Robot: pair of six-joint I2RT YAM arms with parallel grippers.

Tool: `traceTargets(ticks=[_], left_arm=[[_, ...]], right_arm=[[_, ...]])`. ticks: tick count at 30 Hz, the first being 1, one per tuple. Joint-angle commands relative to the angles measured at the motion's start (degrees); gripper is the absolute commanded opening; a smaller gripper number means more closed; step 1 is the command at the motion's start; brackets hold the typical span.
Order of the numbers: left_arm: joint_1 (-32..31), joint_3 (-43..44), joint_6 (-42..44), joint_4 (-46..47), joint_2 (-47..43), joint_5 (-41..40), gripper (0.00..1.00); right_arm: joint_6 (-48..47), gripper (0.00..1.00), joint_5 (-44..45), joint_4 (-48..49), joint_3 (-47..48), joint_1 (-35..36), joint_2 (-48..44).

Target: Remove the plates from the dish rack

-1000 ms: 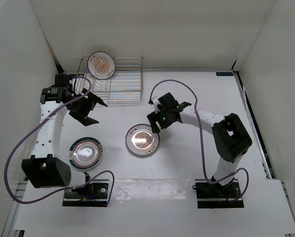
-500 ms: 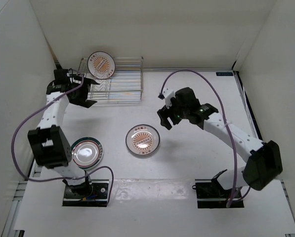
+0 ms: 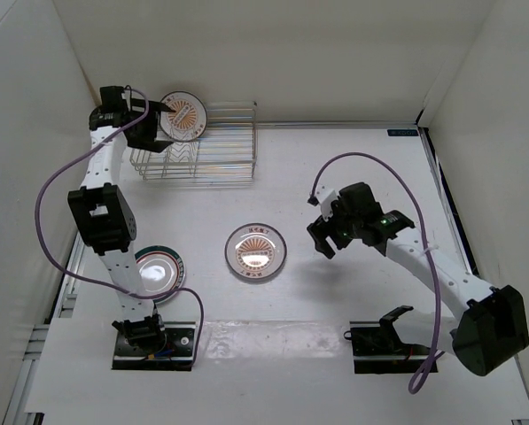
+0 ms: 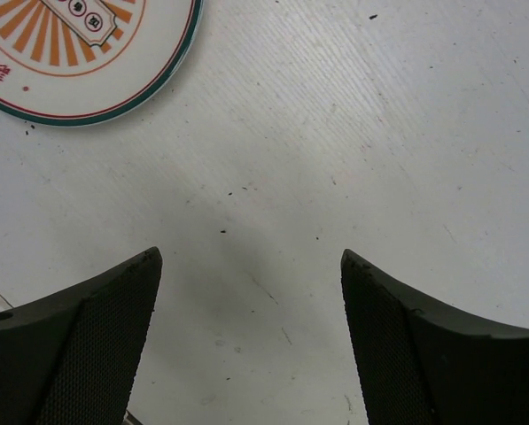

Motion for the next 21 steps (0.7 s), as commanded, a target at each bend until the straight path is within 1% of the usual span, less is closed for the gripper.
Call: traceTargets(ticks=[1,3,8,9,12,13,16,18,20,21], left_arm=[[-0.95,-2.69,-1.07,-1.19,-3.26,-0.37,1.00],[-0.61,-6.54,-1.34,1.44,-5.02,-0.20,1.00],[-0.25,-8.13,0.59,-0.13,-6.69,1.74,1.00],[-0.25,-10.05,0.42,-0.30,-7.21,1.74,1.00],[0.10,-12.26,-0.81,-0.74,-9.85,0.43,1.00],[0.10,-12.18,-1.07,-4.22,-10.20,-0.62,1.00],[0.28,-8.76,-2.13,-8.98,-8.55,-1.07,1.00],[0.18,-7.53,-2.83,-10.58,-7.31,-1.34,1.00],[0.10,-7.00,-3.88,-10.15,-5.30,-0.99,1.00],[0.19,-5.25,-4.15,-10.06,-4.76,-1.07,1.00]], right_arm=[[-0.87,0.84,0.10,2.18,-0.70,-1.34,-1.85],[-0.34,0.84,-0.95,2.36,-1.57,-1.86,-1.94],[0.97,0.84,-1.31,2.01,-3.25,-3.09,-3.00],[0.98,0.84,-1.31,1.75,-3.59,-3.18,-3.35],[1.15,0.84,-1.31,1.57,-4.12,-3.62,-3.70],[1.24,0.84,-1.14,1.48,-4.21,-3.80,-3.79],[1.50,0.84,-1.22,1.13,-4.74,-4.24,-4.05],[1.50,0.84,-1.05,0.87,-4.83,-4.33,-4.40],[1.50,0.84,-0.96,0.60,-4.92,-4.50,-4.66],[1.50,0.84,-0.78,0.43,-4.83,-4.68,-4.67]])
